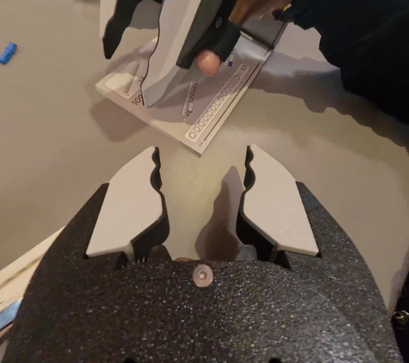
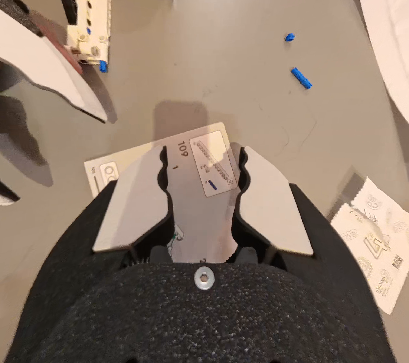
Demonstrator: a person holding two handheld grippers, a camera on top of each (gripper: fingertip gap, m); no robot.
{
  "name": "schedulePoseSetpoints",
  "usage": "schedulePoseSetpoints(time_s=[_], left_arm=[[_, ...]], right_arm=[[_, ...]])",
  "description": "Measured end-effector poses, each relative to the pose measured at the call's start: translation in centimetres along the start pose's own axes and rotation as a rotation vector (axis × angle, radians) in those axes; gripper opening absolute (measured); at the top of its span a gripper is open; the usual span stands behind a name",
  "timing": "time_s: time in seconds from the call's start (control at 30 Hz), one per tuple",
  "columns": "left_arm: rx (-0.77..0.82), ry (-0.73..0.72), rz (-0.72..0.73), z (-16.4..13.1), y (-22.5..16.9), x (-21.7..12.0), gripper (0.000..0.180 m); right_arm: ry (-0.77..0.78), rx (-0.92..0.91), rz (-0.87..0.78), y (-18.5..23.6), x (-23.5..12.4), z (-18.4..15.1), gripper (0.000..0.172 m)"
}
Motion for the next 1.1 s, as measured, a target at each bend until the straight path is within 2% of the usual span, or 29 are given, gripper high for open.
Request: schedulePoseSetpoints(time_s=[0.13, 0.33, 0.63, 0.87, 0.93, 0.97, 1.1], left_arm=[[-0.057, -0.032, -0.014, 0.1, 0.5, -0.2, 0.073], [-0.05, -0.039, -0.003, 0.1, 0.5, -0.3, 0.071], [-0.066, -0.061, 0.012, 0.2, 0.7, -0.5, 0.068], [-0.065, -0.057, 0.011, 0.2, 0.7, -0.4, 0.067], [-0.059, -0.096, 0.024, 0.5, 0.8, -0.7, 0.065], [-0.053, -0.147, 0.038, 0.9, 0.8, -1.1, 0.061], [0.023, -0.519, 0.007, 5.7, -1.5, -4.7, 0.006]], right_arm=[[-0.013, -0.022, -0.117, 0.0, -0.3, 0.6, 0.057], [0.004, -0.016, -0.21, -0.2, -0.7, 0.3, 0.056], [-0.011, -0.024, -0.266, 0.2, -1.3, 0.3, 0.054], [-0.045, 0.021, -0.183, 0.3, -1.7, 0.0, 0.055], [-0.032, 0.019, -0.217, 0.5, -2.1, -0.4, 0.054], [-0.022, 0.015, -0.259, 0.7, -2.4, -0.7, 0.052], [-0.004, 0.054, -0.491, 0.8, -3.9, -2.0, 0.025]])
Point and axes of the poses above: each gripper's, where its closed fingertips meet, x out along the fingers, z out of its top, y = z × x across the jaws, the point moved 6 cm from there along -x, back along the fingers, and after that the axes turned 14 degrees about x, right-handed, at the moved point
